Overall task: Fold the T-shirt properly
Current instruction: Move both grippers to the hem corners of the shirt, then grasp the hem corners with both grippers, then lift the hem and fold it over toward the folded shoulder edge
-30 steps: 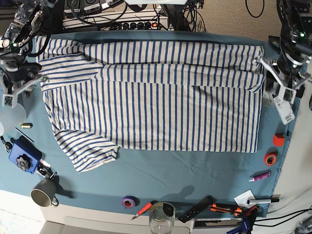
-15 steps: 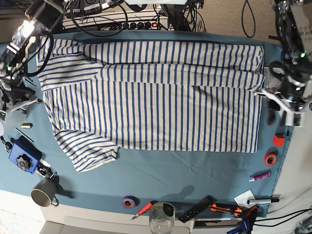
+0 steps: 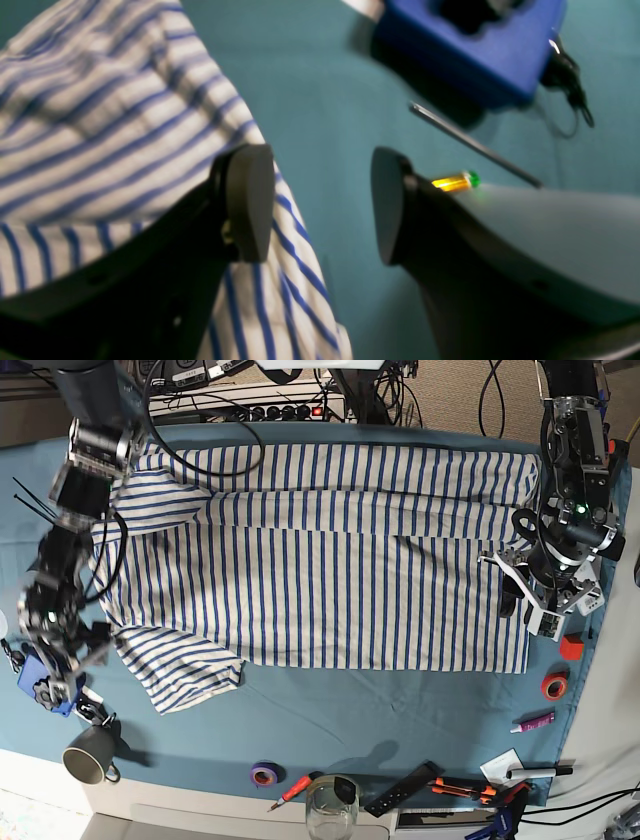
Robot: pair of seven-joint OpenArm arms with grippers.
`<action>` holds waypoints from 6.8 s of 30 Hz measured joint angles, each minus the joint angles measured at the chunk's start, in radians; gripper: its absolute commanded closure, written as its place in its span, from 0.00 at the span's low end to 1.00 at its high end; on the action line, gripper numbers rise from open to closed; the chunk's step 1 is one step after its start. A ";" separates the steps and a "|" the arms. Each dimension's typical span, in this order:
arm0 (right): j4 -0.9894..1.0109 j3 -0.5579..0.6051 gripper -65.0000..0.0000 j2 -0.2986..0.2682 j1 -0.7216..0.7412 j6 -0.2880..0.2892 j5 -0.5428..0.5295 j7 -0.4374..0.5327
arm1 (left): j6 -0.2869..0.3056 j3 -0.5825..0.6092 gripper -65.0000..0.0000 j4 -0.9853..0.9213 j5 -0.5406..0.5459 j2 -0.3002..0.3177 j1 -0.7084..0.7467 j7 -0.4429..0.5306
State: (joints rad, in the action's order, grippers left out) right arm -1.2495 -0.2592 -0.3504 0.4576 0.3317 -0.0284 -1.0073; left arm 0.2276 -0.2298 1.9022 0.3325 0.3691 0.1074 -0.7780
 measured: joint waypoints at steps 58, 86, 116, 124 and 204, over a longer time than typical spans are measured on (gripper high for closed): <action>0.097 0.242 1.00 -0.021 0.158 -0.036 -0.137 -0.377 | 0.000 0.001 0.61 0.000 0.000 0.000 0.000 -0.013; -0.112 0.243 0.70 -0.043 -0.119 0.097 -0.425 -0.399 | 0.000 0.001 0.61 0.000 0.000 0.000 0.000 -0.013; -0.156 -0.089 0.68 0.037 -0.098 -0.020 -0.339 -0.196 | 0.000 0.001 0.61 0.000 0.001 0.000 0.011 -0.012; 0.022 -0.088 0.57 0.037 -0.008 0.023 -0.312 -0.074 | 0.000 0.001 0.61 0.000 0.002 0.000 0.011 -0.006; 0.273 -0.087 1.00 0.038 0.088 -0.037 -0.307 -0.021 | 0.050 -0.002 1.00 -0.911 0.056 -0.058 -0.539 0.002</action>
State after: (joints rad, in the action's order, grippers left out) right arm -0.9764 -0.3458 -0.3122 0.5457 0.2947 -0.3359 -1.0286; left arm 0.2771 -0.2321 0.9916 0.3885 0.3107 -0.4320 -0.7757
